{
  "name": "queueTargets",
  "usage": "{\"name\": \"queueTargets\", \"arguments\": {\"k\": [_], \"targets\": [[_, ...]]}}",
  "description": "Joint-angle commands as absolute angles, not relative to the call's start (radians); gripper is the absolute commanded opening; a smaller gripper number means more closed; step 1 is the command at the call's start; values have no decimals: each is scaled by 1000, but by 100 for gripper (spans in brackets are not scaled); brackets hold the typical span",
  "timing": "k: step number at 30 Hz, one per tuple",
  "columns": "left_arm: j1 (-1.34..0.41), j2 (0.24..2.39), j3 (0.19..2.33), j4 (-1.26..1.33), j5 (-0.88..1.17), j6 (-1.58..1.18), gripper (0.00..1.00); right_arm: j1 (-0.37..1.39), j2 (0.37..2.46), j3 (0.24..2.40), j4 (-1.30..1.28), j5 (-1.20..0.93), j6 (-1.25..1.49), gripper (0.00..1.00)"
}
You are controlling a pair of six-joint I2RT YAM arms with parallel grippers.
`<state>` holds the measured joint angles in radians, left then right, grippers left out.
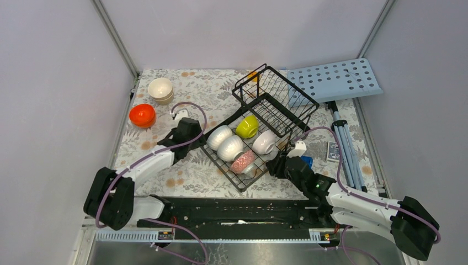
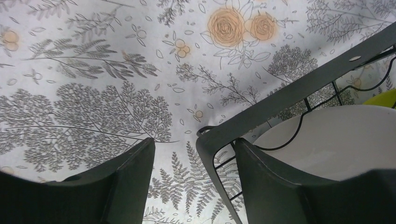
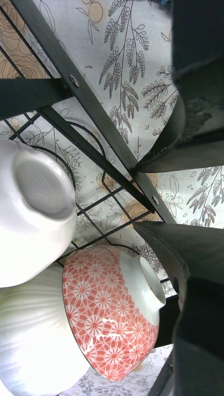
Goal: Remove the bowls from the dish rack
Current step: Adjust the dish rack at the center of the board.
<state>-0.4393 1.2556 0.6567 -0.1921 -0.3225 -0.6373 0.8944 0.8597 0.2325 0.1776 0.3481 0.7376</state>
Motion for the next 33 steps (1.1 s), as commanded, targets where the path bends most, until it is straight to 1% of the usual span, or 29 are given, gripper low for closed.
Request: {"name": "queueTargets", "arguments": {"k": [1,3,6,8,14,19,26,33], "targets": [[-436,1289,675,-109,-254,-639,63,898,860,216,161,233,705,40],[-436,1288,658,-95,-248,-647,56,900,864,226,160,234,698,40],[-435,1283,643,-87,-250,-657,40,899,877,246,155,236,682,40],[-435,1279,634,-81,-251,-662,32,899,889,259,153,236,671,39],[-436,1297,629,-88,-270,-669,19,900,915,282,153,232,653,38],[-436,1255,591,-92,-286,-715,1,899,923,294,151,239,640,38],[-436,1075,489,-133,-317,-802,0,898,994,333,174,257,617,38],[-438,901,383,-185,-293,-907,0,885,1104,383,238,253,607,38]]}}
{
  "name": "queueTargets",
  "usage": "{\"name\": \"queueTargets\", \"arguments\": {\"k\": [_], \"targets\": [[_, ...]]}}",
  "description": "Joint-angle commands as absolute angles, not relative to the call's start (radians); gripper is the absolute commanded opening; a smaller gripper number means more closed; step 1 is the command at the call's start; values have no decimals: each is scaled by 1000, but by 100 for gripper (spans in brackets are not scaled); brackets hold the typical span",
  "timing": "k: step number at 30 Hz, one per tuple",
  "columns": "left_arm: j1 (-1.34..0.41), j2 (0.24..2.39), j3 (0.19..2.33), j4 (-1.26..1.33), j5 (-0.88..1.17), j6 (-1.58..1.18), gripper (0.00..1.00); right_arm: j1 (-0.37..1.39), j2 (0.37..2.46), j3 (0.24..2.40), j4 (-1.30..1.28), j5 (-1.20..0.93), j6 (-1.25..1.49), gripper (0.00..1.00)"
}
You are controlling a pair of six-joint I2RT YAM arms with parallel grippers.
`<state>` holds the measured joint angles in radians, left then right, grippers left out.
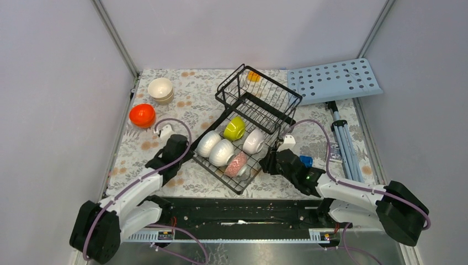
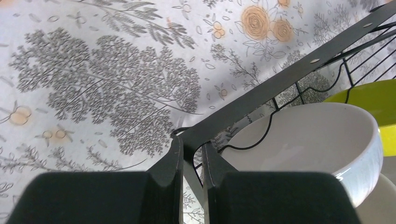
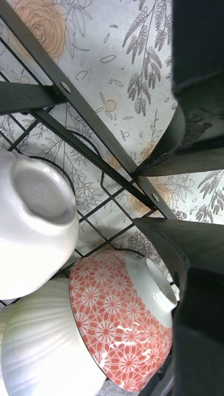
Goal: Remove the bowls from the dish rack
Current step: Adjust the dish rack at the center of the board.
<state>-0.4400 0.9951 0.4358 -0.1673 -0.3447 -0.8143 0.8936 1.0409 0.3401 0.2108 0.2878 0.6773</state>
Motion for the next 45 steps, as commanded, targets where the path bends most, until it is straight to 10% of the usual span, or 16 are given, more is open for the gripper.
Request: {"name": "queueTargets", "arguments": {"k": [1,24,33,45], "targets": [[-438,877,367,-191,-282,-921,0,880,1121,393,246,249,606,38],[-838,880,343,-188,-410,-1184,0,703,1463,600,342,80,657,46],[-905,965,352,-110,-474,-1230,0,703,1258,490,236,100,691,75],[-910,1010,348,-75,-492,-1251,0,704,1000,382,37,124,750,73]]}}
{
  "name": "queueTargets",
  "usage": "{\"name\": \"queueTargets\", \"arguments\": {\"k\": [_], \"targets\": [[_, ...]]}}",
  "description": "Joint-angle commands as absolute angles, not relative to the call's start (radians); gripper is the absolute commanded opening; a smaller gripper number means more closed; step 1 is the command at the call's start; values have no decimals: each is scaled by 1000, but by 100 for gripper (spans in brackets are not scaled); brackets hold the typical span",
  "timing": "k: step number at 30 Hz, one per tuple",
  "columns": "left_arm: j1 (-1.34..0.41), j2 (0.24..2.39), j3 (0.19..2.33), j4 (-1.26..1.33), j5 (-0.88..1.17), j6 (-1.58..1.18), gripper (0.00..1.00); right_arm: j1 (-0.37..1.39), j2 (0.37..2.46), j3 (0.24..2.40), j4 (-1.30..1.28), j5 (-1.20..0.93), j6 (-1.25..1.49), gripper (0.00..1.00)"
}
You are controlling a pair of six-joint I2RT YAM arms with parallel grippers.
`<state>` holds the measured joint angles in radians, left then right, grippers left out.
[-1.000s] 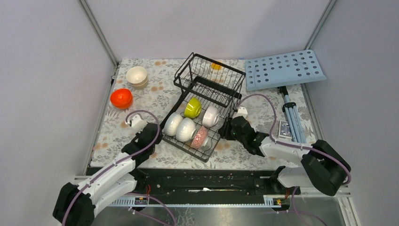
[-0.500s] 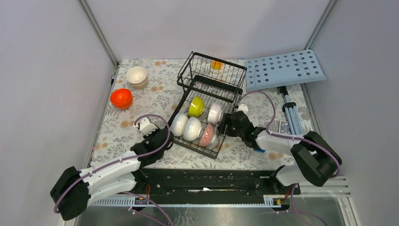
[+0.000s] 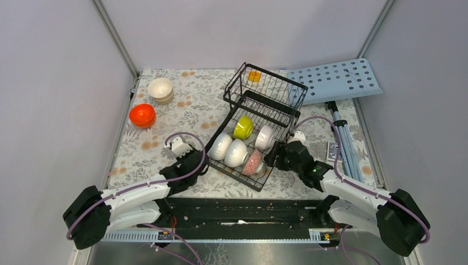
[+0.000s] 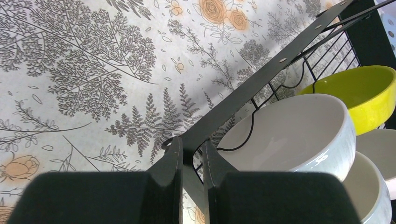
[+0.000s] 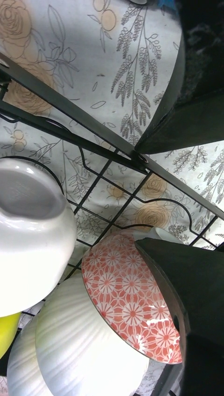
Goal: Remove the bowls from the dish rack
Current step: Adjust the dish rack at the center of the board.
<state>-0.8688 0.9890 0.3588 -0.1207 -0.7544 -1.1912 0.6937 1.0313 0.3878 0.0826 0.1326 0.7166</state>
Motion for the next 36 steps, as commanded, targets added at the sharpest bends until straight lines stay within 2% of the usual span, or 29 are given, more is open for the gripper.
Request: {"name": "queueTargets", "arguments": {"k": [1,5,8,14,19,22,36], "targets": [[-910,1009,347,-75,-492,-1252,0,704,995,381,24,129,751,73],[-910,1008,347,-81,-502,-1255,0,704,973,383,-56,163,758,73],[-911,1010,345,-87,-512,-1257,0,703,963,389,-119,208,762,66],[-910,1003,339,-89,-515,-1262,0,703,964,379,-114,225,766,40],[-912,983,331,-91,-504,-1261,0,704,1045,418,-84,231,723,19],[-913,964,322,-91,-497,-1260,0,703,1107,460,-64,242,685,1],[-1000,929,298,-92,-489,-1318,0,703,1384,639,105,128,513,0]]}}
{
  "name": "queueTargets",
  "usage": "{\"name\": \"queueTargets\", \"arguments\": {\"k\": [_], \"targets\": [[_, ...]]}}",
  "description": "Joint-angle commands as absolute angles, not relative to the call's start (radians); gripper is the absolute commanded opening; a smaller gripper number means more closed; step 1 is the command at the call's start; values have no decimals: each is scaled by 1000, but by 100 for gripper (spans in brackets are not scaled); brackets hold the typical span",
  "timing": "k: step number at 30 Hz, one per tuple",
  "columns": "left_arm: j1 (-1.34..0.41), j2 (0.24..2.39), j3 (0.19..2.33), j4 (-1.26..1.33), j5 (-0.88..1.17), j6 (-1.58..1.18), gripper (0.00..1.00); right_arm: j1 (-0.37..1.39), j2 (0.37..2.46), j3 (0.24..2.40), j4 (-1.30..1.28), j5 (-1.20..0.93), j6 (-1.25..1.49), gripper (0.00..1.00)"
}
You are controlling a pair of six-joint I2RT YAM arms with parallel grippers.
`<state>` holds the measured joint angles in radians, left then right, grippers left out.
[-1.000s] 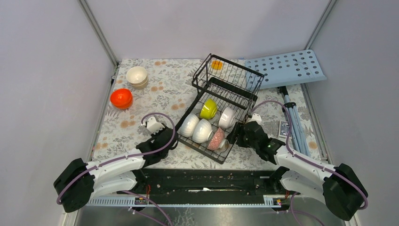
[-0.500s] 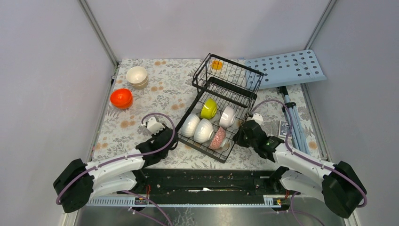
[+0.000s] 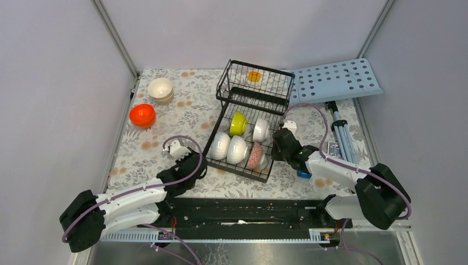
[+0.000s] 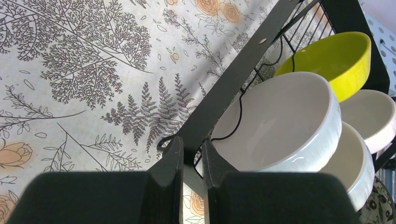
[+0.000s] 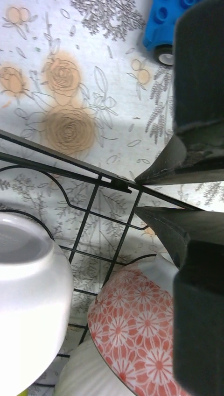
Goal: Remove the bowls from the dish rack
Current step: Adjust the dish rack at the center of the board.
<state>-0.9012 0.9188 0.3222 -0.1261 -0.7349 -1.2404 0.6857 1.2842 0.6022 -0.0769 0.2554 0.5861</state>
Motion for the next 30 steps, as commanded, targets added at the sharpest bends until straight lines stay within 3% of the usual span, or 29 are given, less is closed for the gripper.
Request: {"name": "queueTargets", "arguments": {"k": [1,10,28,30], "targets": [[-1019,934,300,-92,-495,-1328,0,704,1406,650,118,117,501,0],[-1171,984,304,-92,-578,-1428,0,703,1573,733,215,41,452,0],[-1183,1181,403,-14,-602,-1384,0,699,1664,910,85,138,376,0],[-1183,1172,401,-22,-608,-1385,0,701,1633,895,70,164,384,7]]}}
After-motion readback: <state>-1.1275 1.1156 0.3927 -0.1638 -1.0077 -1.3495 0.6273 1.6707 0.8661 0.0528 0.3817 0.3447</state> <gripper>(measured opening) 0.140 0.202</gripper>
